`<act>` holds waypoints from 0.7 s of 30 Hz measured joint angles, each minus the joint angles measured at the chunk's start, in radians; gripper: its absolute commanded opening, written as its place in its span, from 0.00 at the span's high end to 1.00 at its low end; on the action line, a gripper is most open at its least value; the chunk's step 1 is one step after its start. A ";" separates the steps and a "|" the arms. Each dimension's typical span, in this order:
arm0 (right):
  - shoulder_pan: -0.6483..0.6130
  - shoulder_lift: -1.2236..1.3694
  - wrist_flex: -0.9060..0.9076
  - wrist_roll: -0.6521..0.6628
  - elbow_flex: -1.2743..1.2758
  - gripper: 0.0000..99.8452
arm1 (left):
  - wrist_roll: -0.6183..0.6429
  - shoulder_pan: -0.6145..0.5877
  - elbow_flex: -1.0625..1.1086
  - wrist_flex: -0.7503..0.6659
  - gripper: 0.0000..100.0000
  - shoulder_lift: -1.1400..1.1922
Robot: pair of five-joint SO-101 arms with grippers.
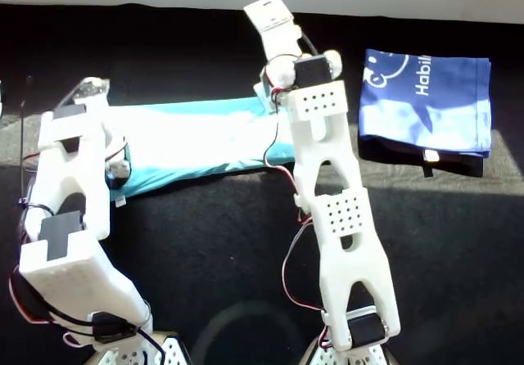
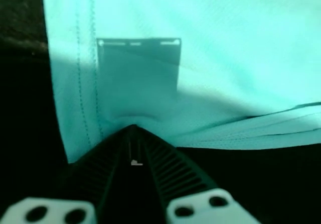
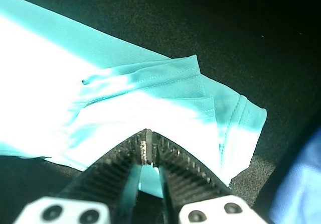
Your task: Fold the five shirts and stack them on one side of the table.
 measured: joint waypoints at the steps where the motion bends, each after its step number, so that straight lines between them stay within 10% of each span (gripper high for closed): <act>1: -0.002 -0.011 0.002 0.000 0.000 0.99 | 0.008 0.000 -0.034 0.031 0.83 -0.008; 11: -0.002 -0.299 0.008 -0.020 0.078 0.99 | 0.018 -0.144 -0.265 0.091 0.79 0.112; 21: -0.003 -0.887 0.008 -0.028 0.893 0.99 | 0.018 -0.172 -0.609 0.126 0.79 0.445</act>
